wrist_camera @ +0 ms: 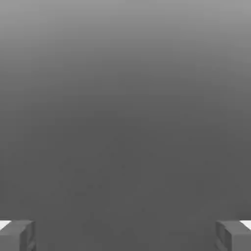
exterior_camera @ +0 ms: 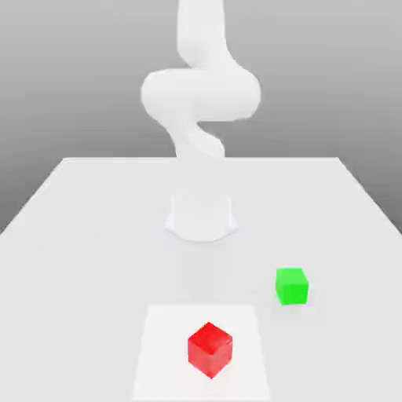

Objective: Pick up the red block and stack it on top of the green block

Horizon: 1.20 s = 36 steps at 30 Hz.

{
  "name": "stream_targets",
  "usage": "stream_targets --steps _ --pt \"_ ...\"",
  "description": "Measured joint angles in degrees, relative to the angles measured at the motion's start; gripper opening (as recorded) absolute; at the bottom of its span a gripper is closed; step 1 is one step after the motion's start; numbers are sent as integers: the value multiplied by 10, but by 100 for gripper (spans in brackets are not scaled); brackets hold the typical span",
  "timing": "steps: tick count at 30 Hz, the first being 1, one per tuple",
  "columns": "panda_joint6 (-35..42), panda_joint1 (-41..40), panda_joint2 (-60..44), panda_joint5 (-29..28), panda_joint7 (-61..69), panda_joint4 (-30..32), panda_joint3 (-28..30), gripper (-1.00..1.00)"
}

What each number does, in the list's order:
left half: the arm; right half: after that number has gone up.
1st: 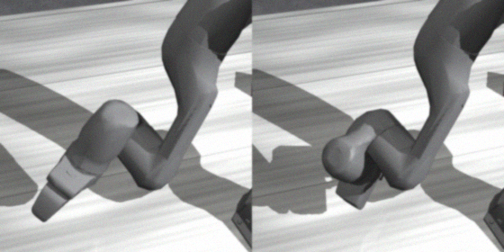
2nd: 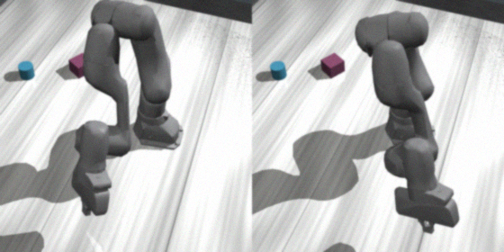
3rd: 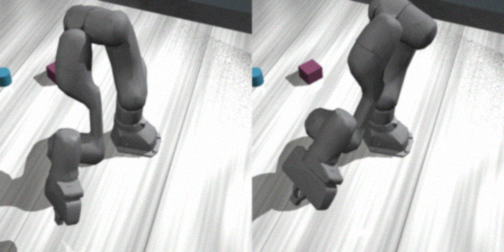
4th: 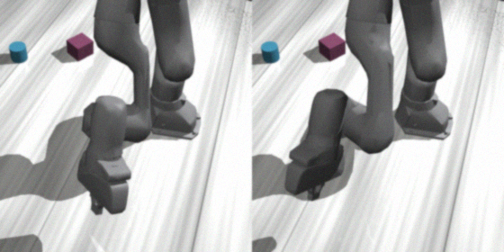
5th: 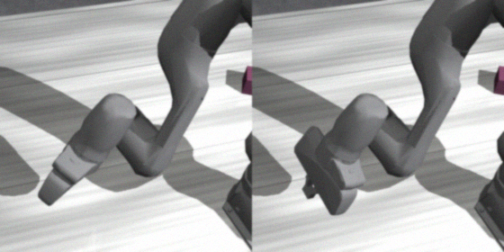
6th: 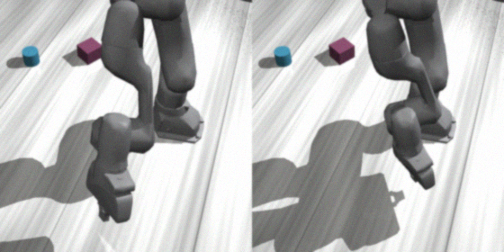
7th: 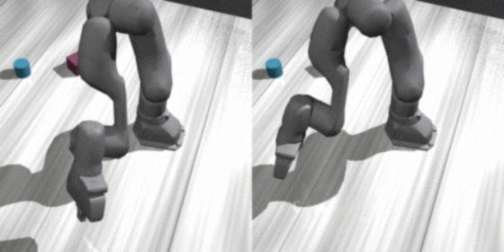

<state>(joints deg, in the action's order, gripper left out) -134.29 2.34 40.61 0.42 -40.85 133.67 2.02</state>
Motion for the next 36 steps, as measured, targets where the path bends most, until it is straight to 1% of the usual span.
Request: stream_targets --steps 9,15,18,22,27,28,34,36 --pt "-91 71 -191 26 189 69 61 0" --pt "-150 98 -316 44 313 114 80 0" --pt "-180 103 -378 45 370 136 81 0" --pt "-223 100 -458 30 429 164 78 0" --pt "-304 81 -561 65 469 156 51 0" --pt "-319 74 -579 72 475 153 43 -100" --pt "-325 71 -588 75 477 152 38 -100" --pt "-309 76 -569 66 471 155 46 -100"
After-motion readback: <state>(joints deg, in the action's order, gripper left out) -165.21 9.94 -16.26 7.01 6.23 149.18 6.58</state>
